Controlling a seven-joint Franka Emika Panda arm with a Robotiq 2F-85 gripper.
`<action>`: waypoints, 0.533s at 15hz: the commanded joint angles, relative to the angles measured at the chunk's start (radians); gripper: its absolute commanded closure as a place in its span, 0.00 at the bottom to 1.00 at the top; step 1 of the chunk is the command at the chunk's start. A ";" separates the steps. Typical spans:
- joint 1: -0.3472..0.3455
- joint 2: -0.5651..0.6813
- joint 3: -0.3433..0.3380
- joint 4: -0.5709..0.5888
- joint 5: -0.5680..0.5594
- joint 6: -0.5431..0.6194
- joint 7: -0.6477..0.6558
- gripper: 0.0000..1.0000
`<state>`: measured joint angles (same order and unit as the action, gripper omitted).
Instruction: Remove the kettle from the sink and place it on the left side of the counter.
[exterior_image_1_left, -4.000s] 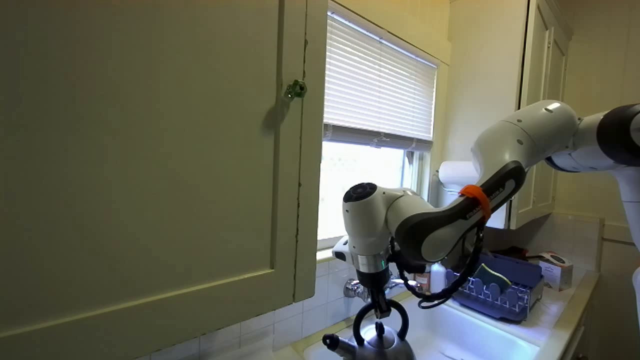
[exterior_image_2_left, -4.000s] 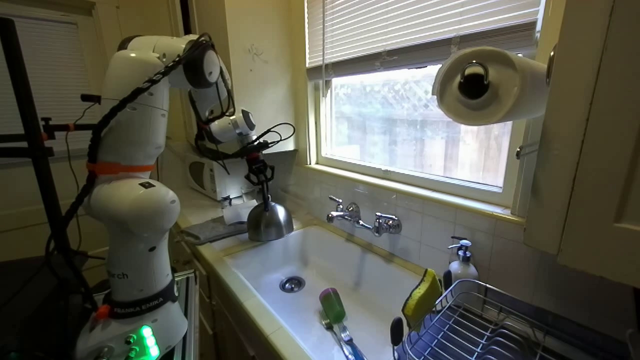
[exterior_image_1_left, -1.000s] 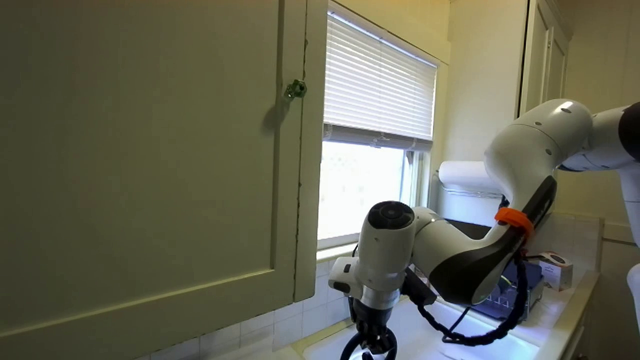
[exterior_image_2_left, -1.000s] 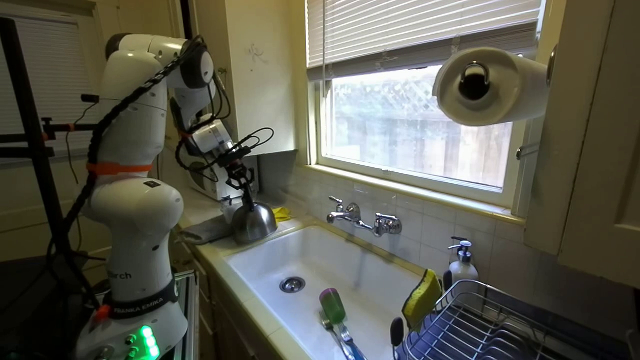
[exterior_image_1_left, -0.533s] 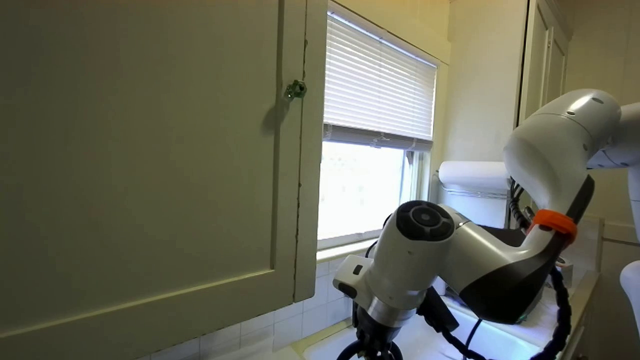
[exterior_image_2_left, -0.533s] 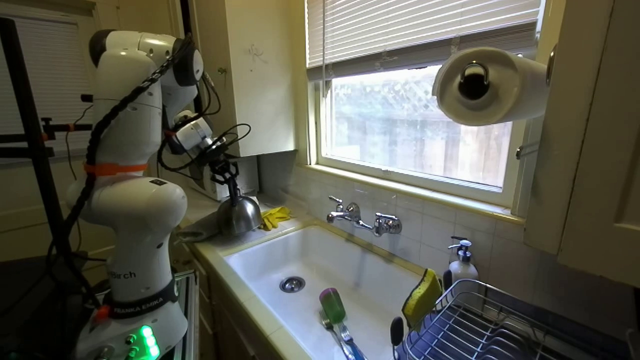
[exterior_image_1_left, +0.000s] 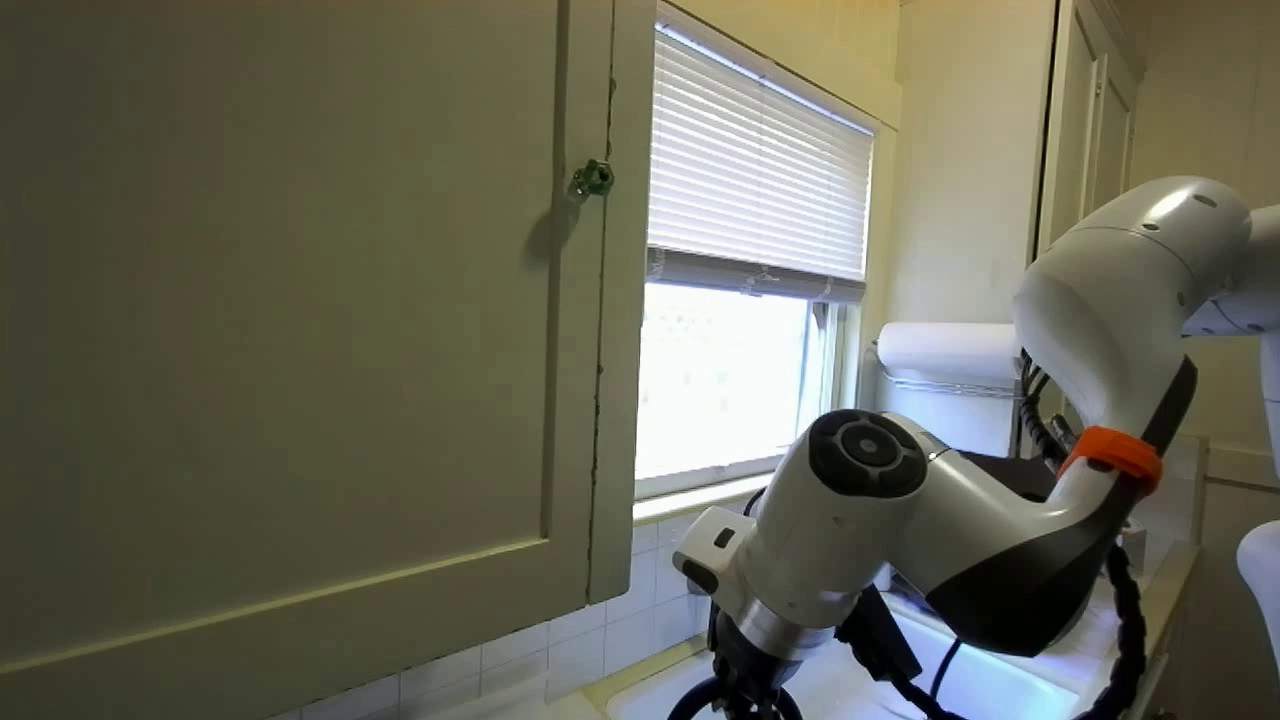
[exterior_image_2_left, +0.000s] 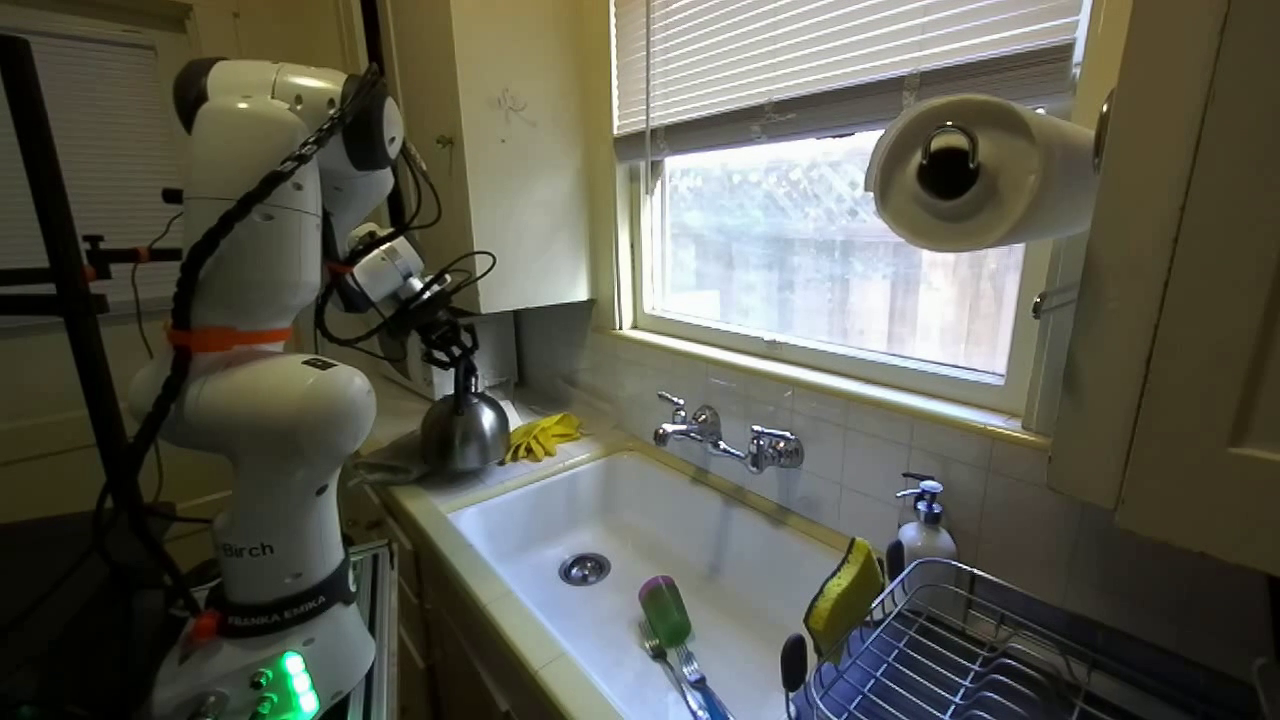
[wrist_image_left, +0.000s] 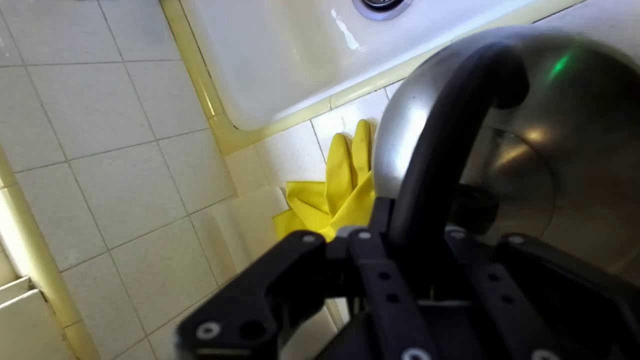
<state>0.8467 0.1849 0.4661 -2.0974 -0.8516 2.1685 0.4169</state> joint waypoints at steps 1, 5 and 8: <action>0.003 0.024 -0.029 0.011 -0.034 0.026 0.006 0.97; 0.008 0.080 -0.040 0.043 -0.013 0.019 -0.046 0.97; 0.016 0.106 -0.034 0.065 -0.021 0.034 -0.131 0.97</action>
<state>0.8471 0.2554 0.4303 -2.0708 -0.8557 2.1794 0.3593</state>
